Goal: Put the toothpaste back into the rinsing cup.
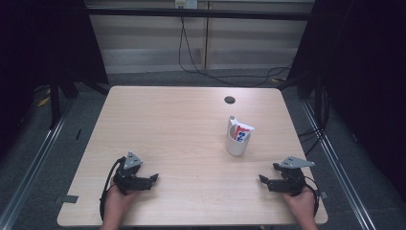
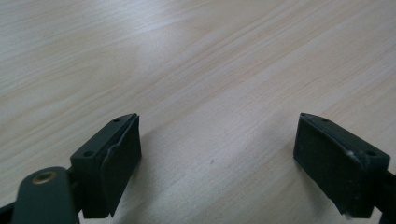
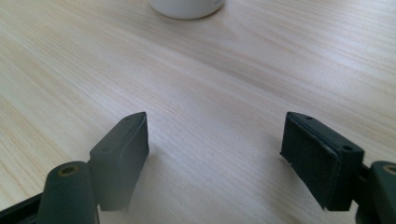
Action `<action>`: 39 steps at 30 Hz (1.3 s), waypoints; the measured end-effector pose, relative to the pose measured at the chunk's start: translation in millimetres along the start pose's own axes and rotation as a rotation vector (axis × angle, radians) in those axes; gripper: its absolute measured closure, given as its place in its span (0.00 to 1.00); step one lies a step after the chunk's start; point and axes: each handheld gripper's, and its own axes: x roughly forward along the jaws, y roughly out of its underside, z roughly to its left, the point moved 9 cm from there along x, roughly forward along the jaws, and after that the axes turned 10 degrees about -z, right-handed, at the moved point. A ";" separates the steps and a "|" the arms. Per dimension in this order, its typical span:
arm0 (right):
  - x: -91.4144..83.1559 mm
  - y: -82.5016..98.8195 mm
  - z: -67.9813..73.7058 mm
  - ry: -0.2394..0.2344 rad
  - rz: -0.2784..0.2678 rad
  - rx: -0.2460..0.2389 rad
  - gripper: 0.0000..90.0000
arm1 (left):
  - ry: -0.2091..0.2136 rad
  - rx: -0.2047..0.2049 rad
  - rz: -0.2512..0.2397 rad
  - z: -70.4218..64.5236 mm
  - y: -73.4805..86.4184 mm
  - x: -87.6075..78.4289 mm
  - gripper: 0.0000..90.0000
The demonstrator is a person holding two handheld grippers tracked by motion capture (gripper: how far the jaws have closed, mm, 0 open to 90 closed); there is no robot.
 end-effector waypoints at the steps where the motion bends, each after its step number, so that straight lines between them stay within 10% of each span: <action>1: -0.4 0.7 -0.5 0.001 0.004 -0.005 0.25 | 0.000 -0.001 0.000 -0.1 0.0 0.0 0.17; 39: -2.8 5.3 -0.8 -0.026 0.030 -0.025 0.19 | 0.000 0.003 0.003 0.3 0.2 -0.2 0.17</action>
